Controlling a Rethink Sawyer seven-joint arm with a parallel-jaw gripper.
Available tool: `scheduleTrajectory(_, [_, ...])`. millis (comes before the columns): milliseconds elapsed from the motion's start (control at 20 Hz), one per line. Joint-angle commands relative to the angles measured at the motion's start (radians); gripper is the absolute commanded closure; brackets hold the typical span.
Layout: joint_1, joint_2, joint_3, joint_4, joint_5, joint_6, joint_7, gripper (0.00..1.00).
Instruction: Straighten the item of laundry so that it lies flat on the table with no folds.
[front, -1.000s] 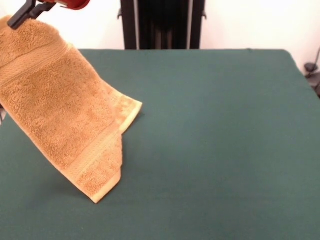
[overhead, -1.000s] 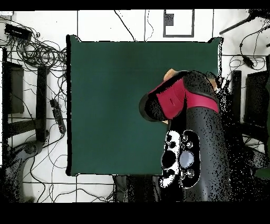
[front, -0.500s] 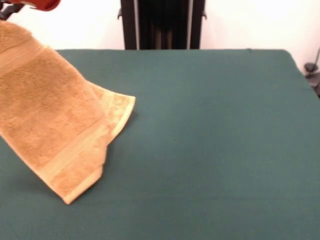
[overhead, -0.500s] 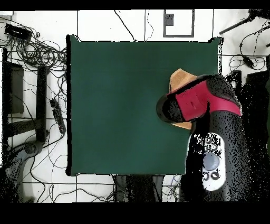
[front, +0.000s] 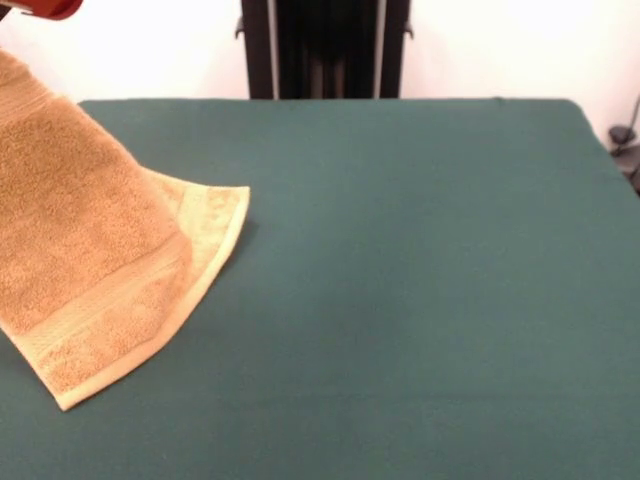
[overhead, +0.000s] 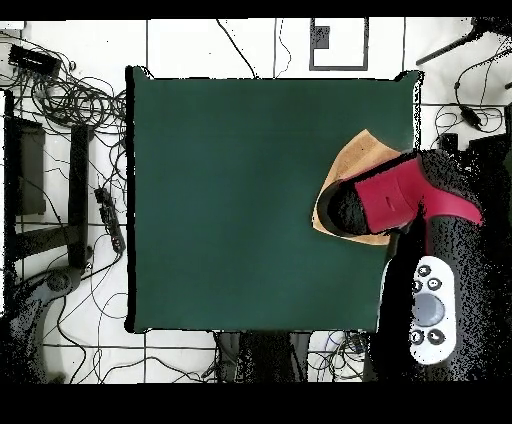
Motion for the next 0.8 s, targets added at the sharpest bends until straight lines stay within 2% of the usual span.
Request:
scheduleTrajectory(50, [0.024, 0.074, 0.051, 0.029, 0.032, 0.016, -0.096, 1.00])
scheduleTrajectory(350, [-0.013, 0.102, 0.034, 0.073, 0.210, 0.084, 0.121, 1.00])
scheduleTrajectory(800, [0.011, 0.157, -0.006, 0.080, 0.178, -0.055, 0.196, 1.00])
